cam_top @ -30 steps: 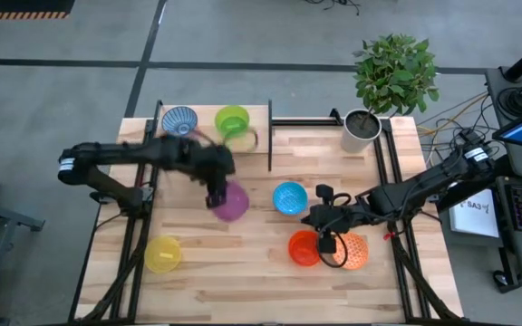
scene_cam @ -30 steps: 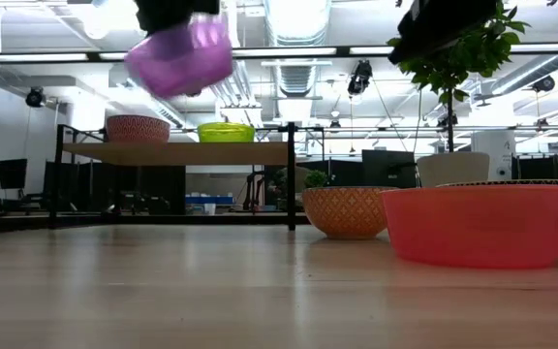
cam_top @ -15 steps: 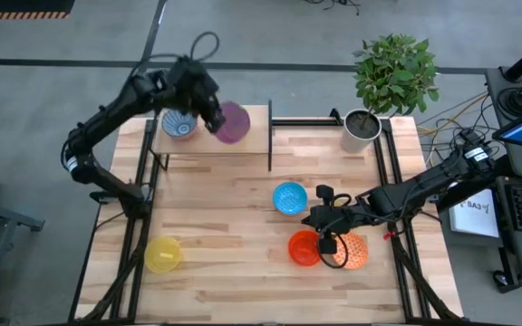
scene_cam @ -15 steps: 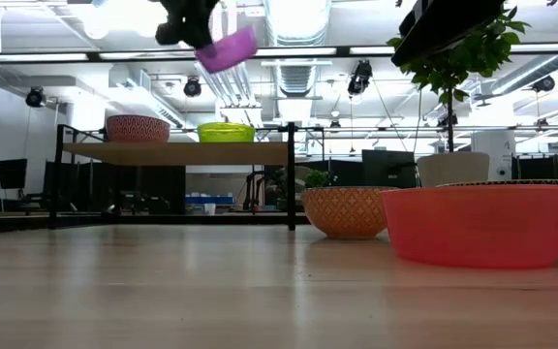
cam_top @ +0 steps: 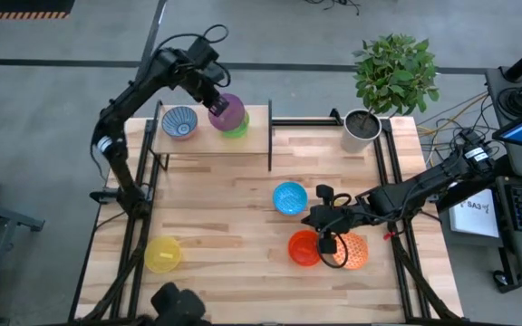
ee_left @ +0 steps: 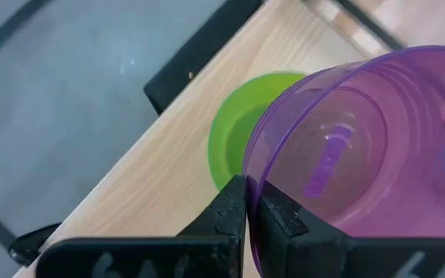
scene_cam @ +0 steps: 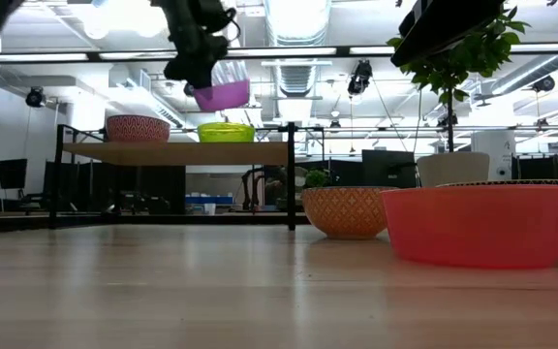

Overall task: Place and stack bowls onto a shelf
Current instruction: Stack the violet bowl on top of the green bowl on the shelf

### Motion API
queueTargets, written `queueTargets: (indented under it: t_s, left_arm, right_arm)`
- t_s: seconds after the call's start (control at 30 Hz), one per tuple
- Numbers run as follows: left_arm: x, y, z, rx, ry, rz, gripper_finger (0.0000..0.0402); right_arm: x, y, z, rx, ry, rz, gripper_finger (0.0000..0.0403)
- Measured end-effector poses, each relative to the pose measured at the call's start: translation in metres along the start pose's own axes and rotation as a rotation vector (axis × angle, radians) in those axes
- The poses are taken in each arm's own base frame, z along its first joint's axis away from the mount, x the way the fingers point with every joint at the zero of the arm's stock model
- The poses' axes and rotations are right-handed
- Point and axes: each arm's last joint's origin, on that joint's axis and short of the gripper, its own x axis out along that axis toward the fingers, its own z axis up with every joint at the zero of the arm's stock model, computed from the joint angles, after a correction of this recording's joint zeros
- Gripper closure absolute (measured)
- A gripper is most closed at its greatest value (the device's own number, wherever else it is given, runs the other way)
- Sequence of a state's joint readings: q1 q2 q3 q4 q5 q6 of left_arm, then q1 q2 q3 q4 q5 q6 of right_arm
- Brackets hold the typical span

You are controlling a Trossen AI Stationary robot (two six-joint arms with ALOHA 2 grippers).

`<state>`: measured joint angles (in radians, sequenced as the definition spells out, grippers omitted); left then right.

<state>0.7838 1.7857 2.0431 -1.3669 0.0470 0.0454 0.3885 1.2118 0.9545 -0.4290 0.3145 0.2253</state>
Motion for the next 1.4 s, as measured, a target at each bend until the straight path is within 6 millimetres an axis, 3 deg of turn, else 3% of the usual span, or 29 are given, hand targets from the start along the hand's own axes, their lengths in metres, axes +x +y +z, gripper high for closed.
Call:
queueTargets:
  t_s: [0.23,0.6,1.4]
  left_arm:
    - [0.008,0.002,0.010,0.028,0.053,-0.002,0.0402]
    - [0.016,0.003,0.008,0.042,0.082,-0.002,0.0402]
    - [0.017,0.004,0.012,0.044,0.043,0.013,0.0402]
  right_arm:
    - [0.001,0.000,-0.001,-0.001,0.005,-0.001,0.0394]
    - [0.001,0.000,-0.002,0.010,0.006,-0.001,0.0394]
    - [0.001,0.000,-0.002,0.009,0.006,-0.002,0.0394]
